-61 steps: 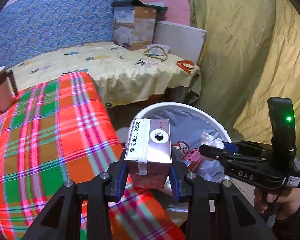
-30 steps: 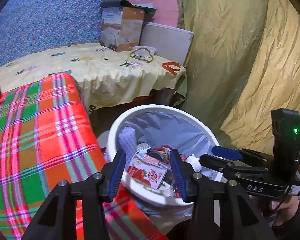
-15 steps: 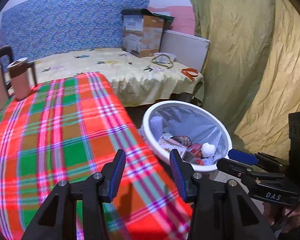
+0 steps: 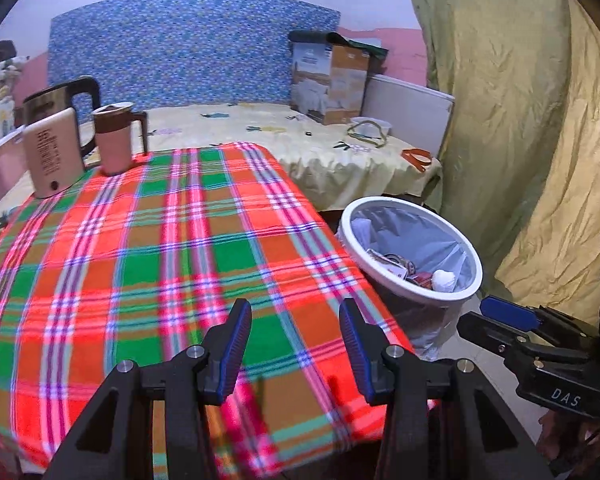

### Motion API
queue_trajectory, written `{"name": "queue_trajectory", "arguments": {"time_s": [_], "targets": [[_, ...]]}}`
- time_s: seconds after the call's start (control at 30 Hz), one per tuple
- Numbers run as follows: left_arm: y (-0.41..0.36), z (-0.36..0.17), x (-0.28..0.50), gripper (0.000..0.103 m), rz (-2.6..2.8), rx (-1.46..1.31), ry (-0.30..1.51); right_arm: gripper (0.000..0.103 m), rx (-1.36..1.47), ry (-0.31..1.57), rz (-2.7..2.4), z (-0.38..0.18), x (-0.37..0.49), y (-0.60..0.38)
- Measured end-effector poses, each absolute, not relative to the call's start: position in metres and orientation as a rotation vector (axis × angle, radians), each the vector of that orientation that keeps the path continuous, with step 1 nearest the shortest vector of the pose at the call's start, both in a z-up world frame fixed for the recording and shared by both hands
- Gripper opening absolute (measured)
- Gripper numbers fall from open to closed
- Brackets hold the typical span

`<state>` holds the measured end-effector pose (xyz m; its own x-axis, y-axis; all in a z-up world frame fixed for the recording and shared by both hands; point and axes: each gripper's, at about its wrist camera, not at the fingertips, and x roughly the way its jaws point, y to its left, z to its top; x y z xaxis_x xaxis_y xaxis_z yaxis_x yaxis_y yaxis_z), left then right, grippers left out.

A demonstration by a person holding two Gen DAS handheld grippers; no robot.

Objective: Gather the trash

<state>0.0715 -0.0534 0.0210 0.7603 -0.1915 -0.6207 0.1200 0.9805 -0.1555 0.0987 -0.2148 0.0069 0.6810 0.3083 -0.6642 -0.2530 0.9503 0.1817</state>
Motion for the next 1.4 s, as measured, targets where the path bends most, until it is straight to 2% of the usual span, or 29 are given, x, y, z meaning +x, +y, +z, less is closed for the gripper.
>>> {"name": "queue_trajectory", "arguments": {"time_s": [0.57, 1.4], "targets": [[-0.03, 0.013, 0.023, 0.046, -0.068, -0.14, 0.681, 0.055, 0.014, 0.714, 0.353, 0.011, 0.068, -0.181], [-0.033, 0.011, 0.015, 0.046, -0.053, -0.13, 0.688, 0.055, 0.014, 0.704, 0.352, 0.014, 0.065, -0.176]]}}
